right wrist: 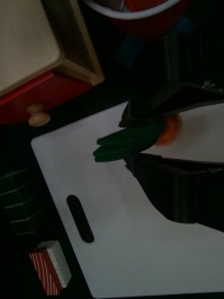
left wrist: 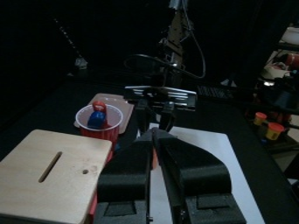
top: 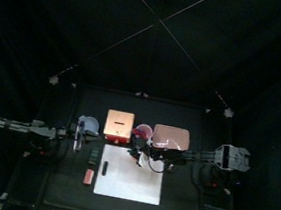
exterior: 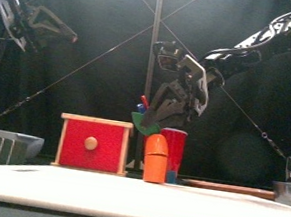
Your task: Stand carrot upright
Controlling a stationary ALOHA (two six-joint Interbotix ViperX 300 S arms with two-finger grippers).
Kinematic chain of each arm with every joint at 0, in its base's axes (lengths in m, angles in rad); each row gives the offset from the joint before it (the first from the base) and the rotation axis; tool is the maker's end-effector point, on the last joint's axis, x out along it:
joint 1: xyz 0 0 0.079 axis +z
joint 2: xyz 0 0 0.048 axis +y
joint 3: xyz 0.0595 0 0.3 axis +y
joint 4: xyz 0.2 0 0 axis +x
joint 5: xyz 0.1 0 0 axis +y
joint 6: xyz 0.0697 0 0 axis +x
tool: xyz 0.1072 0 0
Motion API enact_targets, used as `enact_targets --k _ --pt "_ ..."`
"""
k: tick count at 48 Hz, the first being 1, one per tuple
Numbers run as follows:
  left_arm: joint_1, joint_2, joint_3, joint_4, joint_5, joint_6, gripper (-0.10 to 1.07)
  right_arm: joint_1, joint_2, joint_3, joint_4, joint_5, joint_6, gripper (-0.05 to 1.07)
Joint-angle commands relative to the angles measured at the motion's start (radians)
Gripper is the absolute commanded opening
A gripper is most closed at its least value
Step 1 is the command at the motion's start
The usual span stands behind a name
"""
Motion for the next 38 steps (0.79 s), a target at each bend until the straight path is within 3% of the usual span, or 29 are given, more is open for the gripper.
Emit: enact_targets --k 1,20,38 --pt "0.002 0.002 -0.011 0.000 -0.009 0.000 0.51 0.000 -0.014 -0.009 0.002 0.002 0.002 0.74" --pt "0.002 0.002 -0.011 0.000 -0.009 0.000 0.51 0.012 -0.014 -0.012 0.002 0.011 0.002 0.87" --pt "0.002 0.002 -0.011 0.000 -0.009 0.000 0.51 0.025 -0.025 -0.015 0.002 0.038 0.003 0.88"
